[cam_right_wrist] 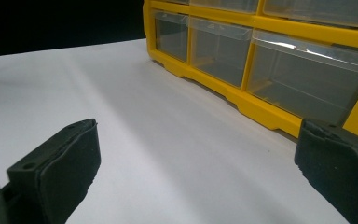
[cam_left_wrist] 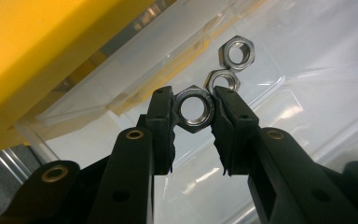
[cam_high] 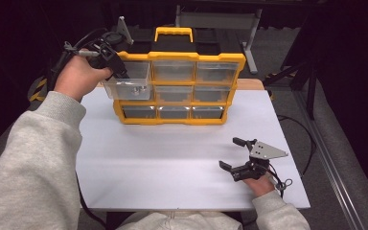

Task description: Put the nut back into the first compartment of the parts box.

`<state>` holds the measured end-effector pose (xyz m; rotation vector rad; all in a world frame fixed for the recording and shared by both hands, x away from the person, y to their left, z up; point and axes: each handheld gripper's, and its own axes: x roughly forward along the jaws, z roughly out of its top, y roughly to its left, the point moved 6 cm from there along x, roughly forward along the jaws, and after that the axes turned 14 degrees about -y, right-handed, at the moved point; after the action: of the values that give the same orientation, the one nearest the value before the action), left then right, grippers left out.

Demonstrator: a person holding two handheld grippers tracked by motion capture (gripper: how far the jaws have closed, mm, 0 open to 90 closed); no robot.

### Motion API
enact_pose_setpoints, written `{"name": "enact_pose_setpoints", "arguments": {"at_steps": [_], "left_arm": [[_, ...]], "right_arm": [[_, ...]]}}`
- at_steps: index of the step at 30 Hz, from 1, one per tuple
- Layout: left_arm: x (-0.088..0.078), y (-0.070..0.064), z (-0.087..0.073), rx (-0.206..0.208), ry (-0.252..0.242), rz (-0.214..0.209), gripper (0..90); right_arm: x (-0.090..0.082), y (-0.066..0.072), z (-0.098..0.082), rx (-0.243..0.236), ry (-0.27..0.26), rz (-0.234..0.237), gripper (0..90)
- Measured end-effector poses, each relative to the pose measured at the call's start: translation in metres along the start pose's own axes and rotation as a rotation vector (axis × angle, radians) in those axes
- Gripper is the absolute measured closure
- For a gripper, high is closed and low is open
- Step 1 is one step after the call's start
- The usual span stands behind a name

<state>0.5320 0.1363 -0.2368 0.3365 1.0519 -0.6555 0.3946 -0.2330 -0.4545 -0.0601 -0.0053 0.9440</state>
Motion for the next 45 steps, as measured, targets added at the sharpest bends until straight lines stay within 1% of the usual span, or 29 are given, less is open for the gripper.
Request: {"name": "enact_pose_setpoints", "arguments": {"at_steps": [2,9,11,13,15,16,17,18,19,21,22,23,24,25,26,28,29,30,31,32,34,35,36,37,39,40,41,43,45], "left_arm": [[0.005,0.001,-0.001,-0.003,0.029,-0.003,69.0],[0.007,0.001,0.0,0.008,0.022,0.013,68.1],[0.007,0.002,0.001,0.006,0.011,0.02,64.0],[0.004,0.003,0.001,0.011,-0.004,0.03,54.9],[0.003,0.003,0.001,0.017,-0.013,0.038,52.1],[-0.002,0.004,0.001,0.028,-0.038,0.055,52.1],[-0.006,0.004,0.002,0.026,-0.064,0.057,49.9],[-0.01,0.003,0.002,0.021,-0.08,0.047,44.6],[-0.015,0.003,0.001,0.024,-0.099,0.05,40.1],[-0.023,0.0,0.0,0.034,-0.146,0.068,36.7],[-0.031,0.0,-0.002,0.052,-0.182,0.08,35.8],[-0.04,-0.001,-0.005,0.048,-0.237,0.098,34.4],[-0.047,-0.002,-0.009,0.042,-0.275,0.11,26.8],[-0.051,-0.002,-0.011,0.046,-0.298,0.107,20.1],[-0.056,-0.003,-0.015,0.047,-0.333,0.099,20.2],[-0.067,-0.005,-0.023,0.064,-0.411,0.075,15.1],[-0.067,-0.005,-0.023,0.064,-0.411,0.075,13.4],[-0.072,-0.006,-0.029,0.072,-0.466,0.059,12.6],[-0.075,-0.009,-0.034,0.075,-0.512,0.03,11.8],[-0.078,-0.014,-0.045,0.097,-0.593,-0.027,11.2],[-0.078,-0.018,-0.055,0.125,-0.653,-0.067,10.5],[-0.078,-0.018,-0.055,0.125,-0.653,-0.067,10.4],[-0.077,-0.019,-0.059,0.131,-0.675,-0.078,10.2],[-0.074,-0.023,-0.069,0.153,-0.736,-0.114,10.0],[-0.069,-0.028,-0.082,0.166,-0.789,-0.147,9.6],[-0.069,-0.028,-0.082,0.166,-0.789,-0.147,7.1],[-0.067,-0.031,-0.088,0.176,-0.813,-0.144,7.1],[-0.063,-0.035,-0.099,0.196,-0.873,-0.129,6.3],[-0.056,-0.04,-0.111,0.2,-0.944,-0.102,6.0]], "right_arm": [[0.0,0.0,0.0,0.0,0.0,0.002,0.9],[0.0,0.0,0.0,0.0,0.003,0.004,1.0],[0.0,0.001,0.0,0.0,0.004,0.004,1.0],[0.0,0.0,0.0,-0.002,0.005,0.003,1.0],[0.0,0.0,0.0,-0.002,0.005,0.003,1.0],[0.0,0.0,0.0,-0.001,0.005,0.004,1.0],[-0.001,0.0,-0.001,0.0,0.006,0.003,1.0],[-0.001,0.0,-0.001,-0.001,0.006,0.002,1.0],[-0.001,0.0,-0.001,-0.001,0.006,0.001,1.1],[-0.001,0.0,0.0,-0.001,0.005,0.001,1.1],[-0.001,0.0,0.0,-0.001,0.004,0.001,1.1],[-0.002,0.0,0.0,-0.005,0.004,-0.003,1.1],[-0.002,-0.001,0.001,-0.004,0.002,-0.001,1.1],[-0.002,-0.001,0.001,-0.001,0.0,-0.002,1.1],[-0.002,-0.001,0.001,0.001,-0.001,-0.002,1.1],[-0.002,-0.001,0.001,-0.006,0.003,-0.004,1.1],[-0.002,0.0,0.001,-0.007,0.003,-0.003,1.1],[-0.002,0.0,0.001,-0.006,0.003,-0.004,1.1],[-0.003,0.0,0.001,-0.004,0.003,-0.005,1.1],[-0.003,-0.001,0.002,-0.002,-0.004,-0.005,1.1],[-0.004,-0.001,0.002,-0.003,-0.006,-0.009,1.1],[-0.004,-0.001,0.003,-0.003,-0.009,-0.01,1.1],[-0.004,-0.001,0.003,-0.003,-0.009,-0.01,1.1],[-0.005,-0.001,0.003,-0.005,-0.008,-0.011,1.1],[-0.005,-0.001,0.004,-0.005,-0.011,-0.012,1.1],[-0.005,-0.001,0.004,-0.005,-0.011,-0.012,1.1],[-0.005,-0.001,0.004,-0.004,-0.014,-0.011,1.1],[-0.006,-0.001,0.005,-0.005,-0.016,-0.009,1.1],[-0.006,-0.001,0.005,-0.005,-0.02,-0.008,1.1]]}}
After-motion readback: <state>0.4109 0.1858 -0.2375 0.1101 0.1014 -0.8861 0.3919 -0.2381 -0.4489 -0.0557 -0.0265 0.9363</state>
